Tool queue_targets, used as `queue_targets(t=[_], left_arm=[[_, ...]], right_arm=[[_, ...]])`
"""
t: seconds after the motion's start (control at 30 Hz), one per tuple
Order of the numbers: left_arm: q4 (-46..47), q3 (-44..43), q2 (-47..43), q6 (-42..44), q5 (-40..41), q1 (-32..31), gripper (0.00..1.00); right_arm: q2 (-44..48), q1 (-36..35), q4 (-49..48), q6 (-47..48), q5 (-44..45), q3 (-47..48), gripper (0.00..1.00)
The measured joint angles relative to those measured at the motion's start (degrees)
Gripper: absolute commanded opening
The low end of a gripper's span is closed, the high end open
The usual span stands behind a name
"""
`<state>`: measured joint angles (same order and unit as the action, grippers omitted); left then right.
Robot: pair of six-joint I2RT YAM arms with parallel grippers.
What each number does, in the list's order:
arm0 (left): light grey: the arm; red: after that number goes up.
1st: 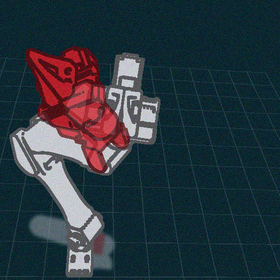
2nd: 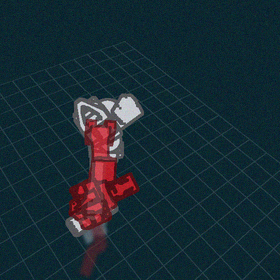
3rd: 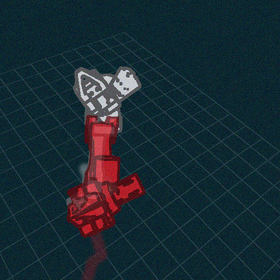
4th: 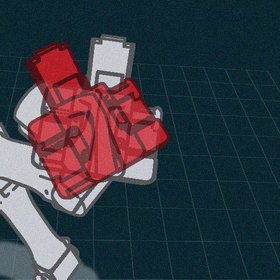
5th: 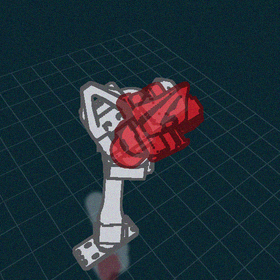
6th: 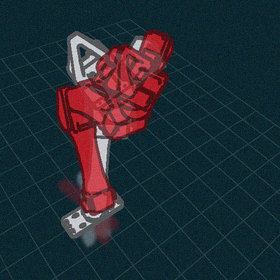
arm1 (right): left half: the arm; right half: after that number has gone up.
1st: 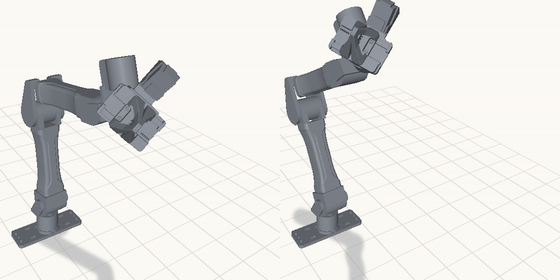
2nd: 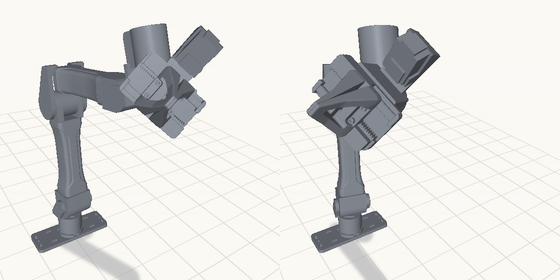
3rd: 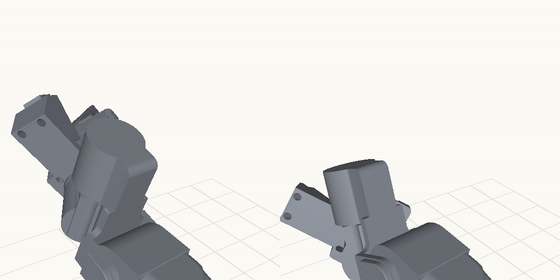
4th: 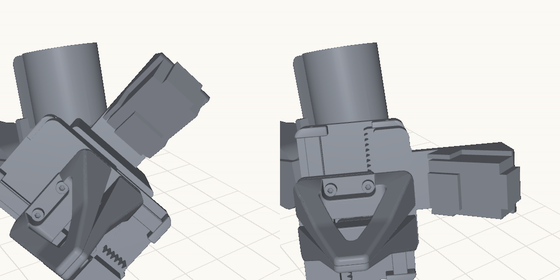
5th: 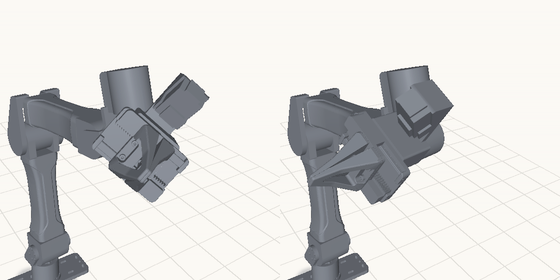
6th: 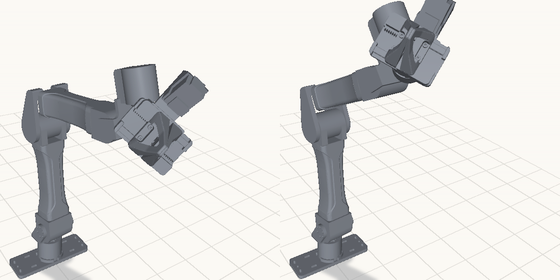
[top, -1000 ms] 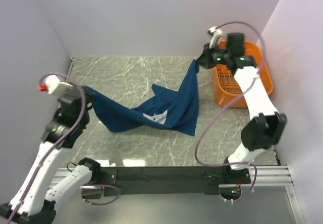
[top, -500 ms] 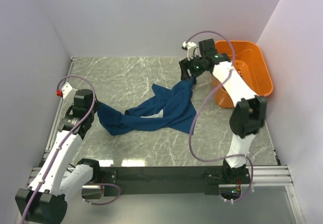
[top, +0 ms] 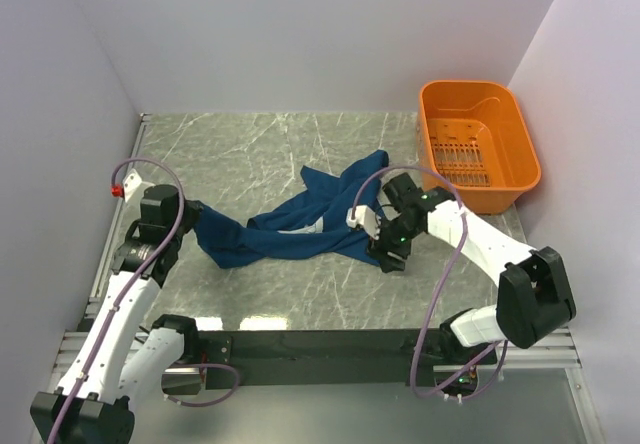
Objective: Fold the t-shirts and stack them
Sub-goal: Flatten the tshirt out
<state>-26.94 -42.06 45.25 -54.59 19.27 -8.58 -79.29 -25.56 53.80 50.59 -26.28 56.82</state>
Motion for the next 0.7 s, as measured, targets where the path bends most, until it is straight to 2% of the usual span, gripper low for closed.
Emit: queue_targets(t=[0.1, 0.37, 0.7], left_arm=[[-0.15, 0.33, -1.22, -0.26, -0.48, 0.02, 0.0], [-0.7, 1.92, -3.3, -0.87, -1.51, 0.02, 0.0], [-1.57, 2.23, -4.94, -1.27, -1.55, 0.02, 0.0]], right_arm=[[-0.35, -2.16, -4.72, -4.07, 4.76, -3.69, 0.68], [-6.16, -6.43, -16.02, -11.23, 12.09, -4.52, 0.64], [-8.02, -9.75, -18.34, -14.16, 14.51, -6.21, 0.57]])
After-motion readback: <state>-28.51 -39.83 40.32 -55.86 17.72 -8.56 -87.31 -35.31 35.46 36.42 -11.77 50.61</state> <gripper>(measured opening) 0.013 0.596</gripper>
